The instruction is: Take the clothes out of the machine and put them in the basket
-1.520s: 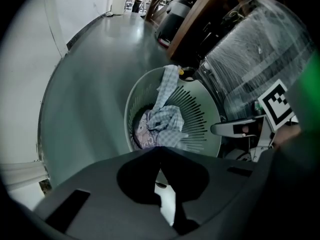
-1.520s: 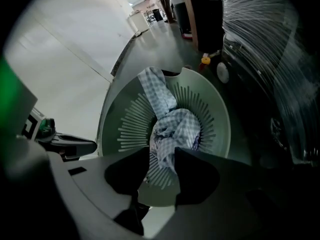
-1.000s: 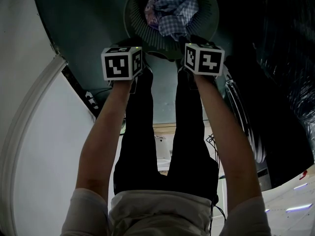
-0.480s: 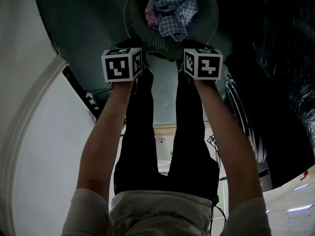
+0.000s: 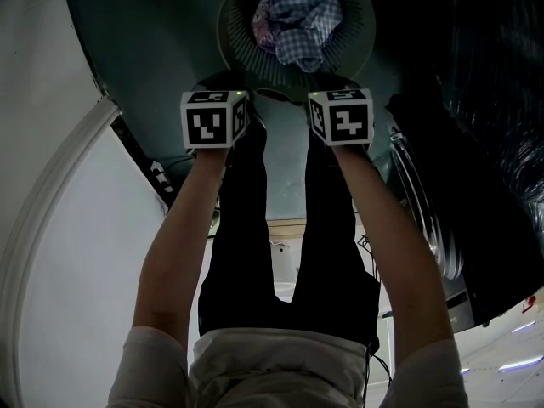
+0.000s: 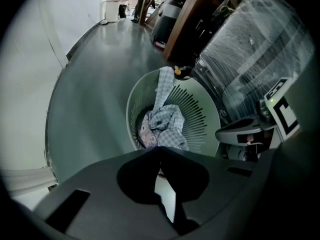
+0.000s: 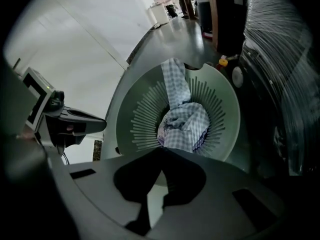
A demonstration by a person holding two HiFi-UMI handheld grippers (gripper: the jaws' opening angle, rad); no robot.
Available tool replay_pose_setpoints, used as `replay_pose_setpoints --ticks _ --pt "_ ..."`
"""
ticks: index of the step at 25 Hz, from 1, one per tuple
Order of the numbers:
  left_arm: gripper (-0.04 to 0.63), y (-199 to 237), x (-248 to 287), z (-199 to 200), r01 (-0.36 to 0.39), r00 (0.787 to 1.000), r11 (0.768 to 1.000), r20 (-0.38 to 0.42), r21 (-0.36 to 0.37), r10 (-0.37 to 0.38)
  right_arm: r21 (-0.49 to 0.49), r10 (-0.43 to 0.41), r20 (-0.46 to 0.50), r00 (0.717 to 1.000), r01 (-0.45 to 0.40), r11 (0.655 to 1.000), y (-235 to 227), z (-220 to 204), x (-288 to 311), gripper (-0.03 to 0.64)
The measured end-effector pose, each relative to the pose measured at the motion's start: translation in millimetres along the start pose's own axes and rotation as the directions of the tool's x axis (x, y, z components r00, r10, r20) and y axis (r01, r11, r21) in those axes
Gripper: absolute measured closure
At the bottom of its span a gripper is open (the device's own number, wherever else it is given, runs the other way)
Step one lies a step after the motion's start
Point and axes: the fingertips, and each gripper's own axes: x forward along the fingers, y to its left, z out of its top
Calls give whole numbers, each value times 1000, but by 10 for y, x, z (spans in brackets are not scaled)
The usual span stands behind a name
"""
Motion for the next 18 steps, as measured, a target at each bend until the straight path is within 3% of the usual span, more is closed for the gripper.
replay_pose_setpoints --ticks 7,18 --pt "575 -65 -169 -9 5 1000 1000 6 12 -5 -49 13 4 1000 -13 999 120 -76 -176 609" --pt "575 -282 -585 -10 10 999 998 50 57 -13 -32 28 119 992 -24 999 267 115 -691 609"
